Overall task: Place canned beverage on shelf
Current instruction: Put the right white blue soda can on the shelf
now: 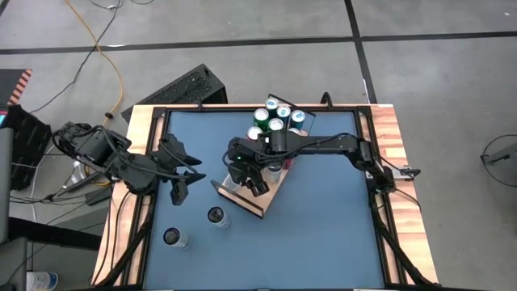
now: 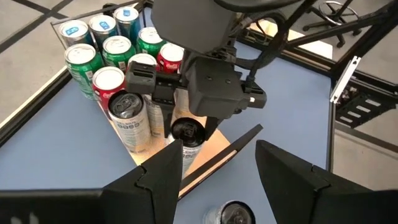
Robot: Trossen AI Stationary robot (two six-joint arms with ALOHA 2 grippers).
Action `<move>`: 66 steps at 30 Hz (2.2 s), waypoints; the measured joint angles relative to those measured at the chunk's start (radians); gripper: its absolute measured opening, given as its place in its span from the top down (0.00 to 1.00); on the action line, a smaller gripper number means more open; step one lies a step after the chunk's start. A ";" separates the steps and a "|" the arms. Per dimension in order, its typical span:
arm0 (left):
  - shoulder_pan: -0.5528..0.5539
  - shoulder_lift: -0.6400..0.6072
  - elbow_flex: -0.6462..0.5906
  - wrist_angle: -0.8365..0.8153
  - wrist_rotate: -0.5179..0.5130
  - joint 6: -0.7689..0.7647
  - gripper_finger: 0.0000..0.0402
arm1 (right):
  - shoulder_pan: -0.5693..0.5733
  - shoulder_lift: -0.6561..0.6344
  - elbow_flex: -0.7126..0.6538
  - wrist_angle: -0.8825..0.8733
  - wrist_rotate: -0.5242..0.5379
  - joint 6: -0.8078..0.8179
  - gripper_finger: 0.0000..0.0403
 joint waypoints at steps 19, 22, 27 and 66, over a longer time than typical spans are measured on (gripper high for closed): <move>0.000 0.000 0.000 -0.011 -0.011 0.024 0.53 | -0.006 0.002 0.102 -0.052 0.012 0.011 0.32; 0.000 0.000 0.000 -0.028 -0.039 0.023 0.53 | 0.021 -0.033 0.106 -0.020 0.054 0.032 0.33; 0.000 -0.001 0.000 -0.044 -0.101 0.011 0.53 | 0.060 -0.056 0.107 -0.031 0.138 0.103 0.48; 0.015 -0.005 0.000 -0.132 -0.126 -0.004 0.53 | 0.079 -0.044 0.106 -0.090 0.151 0.135 1.00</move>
